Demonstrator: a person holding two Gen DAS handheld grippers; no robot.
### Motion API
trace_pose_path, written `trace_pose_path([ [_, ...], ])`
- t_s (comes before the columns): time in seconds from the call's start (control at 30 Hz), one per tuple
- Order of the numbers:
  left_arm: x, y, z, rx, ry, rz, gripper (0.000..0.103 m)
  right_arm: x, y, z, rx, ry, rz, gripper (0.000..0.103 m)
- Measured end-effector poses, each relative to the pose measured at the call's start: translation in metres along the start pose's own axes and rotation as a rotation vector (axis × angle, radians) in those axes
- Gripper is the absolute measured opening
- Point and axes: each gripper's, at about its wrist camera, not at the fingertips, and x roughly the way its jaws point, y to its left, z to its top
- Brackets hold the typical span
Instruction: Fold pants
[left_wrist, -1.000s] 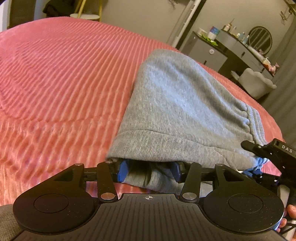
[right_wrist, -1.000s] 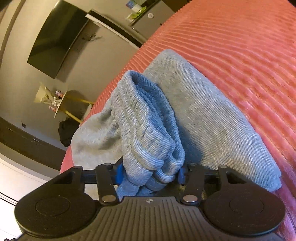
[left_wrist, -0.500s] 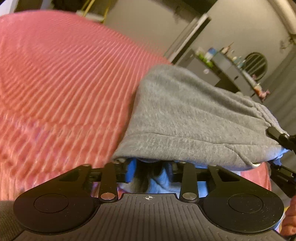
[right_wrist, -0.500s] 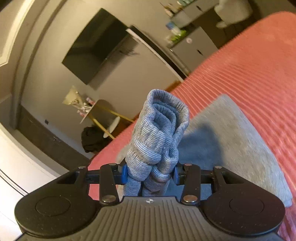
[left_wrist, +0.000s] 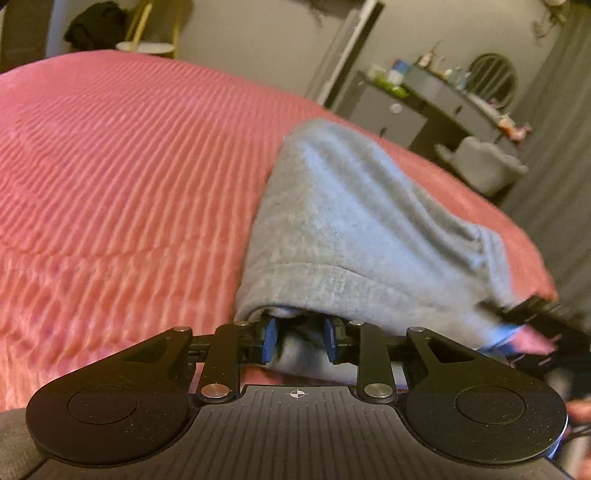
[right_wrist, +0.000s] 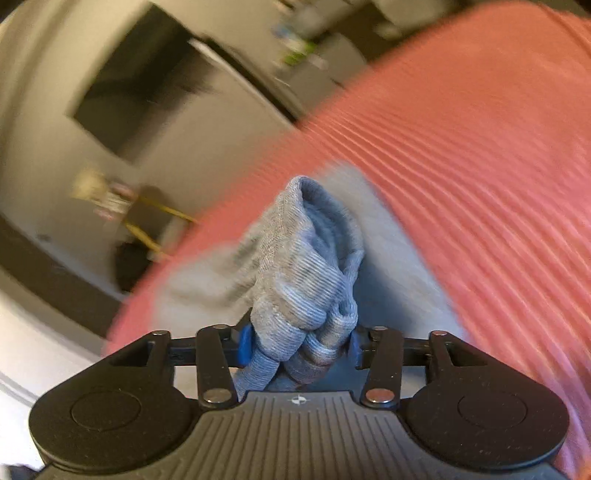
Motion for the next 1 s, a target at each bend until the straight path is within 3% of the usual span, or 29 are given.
trace_pose_path([
  [0.13,-0.017,0.01,0.001,-0.037,-0.079,-0.173,0.035,-0.002,-0.009,0.0,0.06,-0.01,0.06,0.056],
  [0.2,-0.023,0.014,0.0,-0.062,-0.11,-0.228,0.036,-0.002,-0.011,0.002,0.058,-0.002,0.074,0.059],
  [0.23,-0.025,0.017,0.0,-0.08,-0.12,-0.252,0.041,-0.003,-0.013,0.001,0.067,-0.005,0.085,0.059],
  [0.5,-0.034,0.026,0.005,-0.175,-0.162,-0.346,0.045,-0.003,-0.029,0.003,0.155,-0.007,0.172,0.07],
  [0.57,-0.045,0.032,0.004,-0.2,-0.238,-0.377,0.048,-0.002,-0.031,0.003,0.166,-0.007,0.177,0.071],
  [0.63,-0.052,0.04,0.006,-0.264,-0.298,-0.395,0.061,0.001,-0.033,0.005,0.181,-0.005,0.191,0.073],
  [0.7,-0.049,0.045,0.006,-0.327,-0.31,-0.311,0.071,0.001,-0.033,0.005,0.188,-0.006,0.198,0.076],
  [0.77,-0.036,0.039,0.008,-0.299,-0.256,-0.211,0.071,0.004,-0.032,0.005,0.188,-0.009,0.201,0.079],
  [0.87,-0.01,0.011,0.009,-0.121,-0.129,-0.109,0.072,0.008,-0.023,0.005,0.167,-0.018,0.182,0.085],
  [0.93,0.011,-0.008,0.005,0.001,-0.037,0.029,0.072,0.008,-0.015,0.006,0.129,-0.03,0.167,0.084],
  [1.0,0.023,-0.014,0.003,0.033,0.009,0.071,0.074,0.007,-0.008,0.006,0.079,-0.041,0.142,0.046],
])
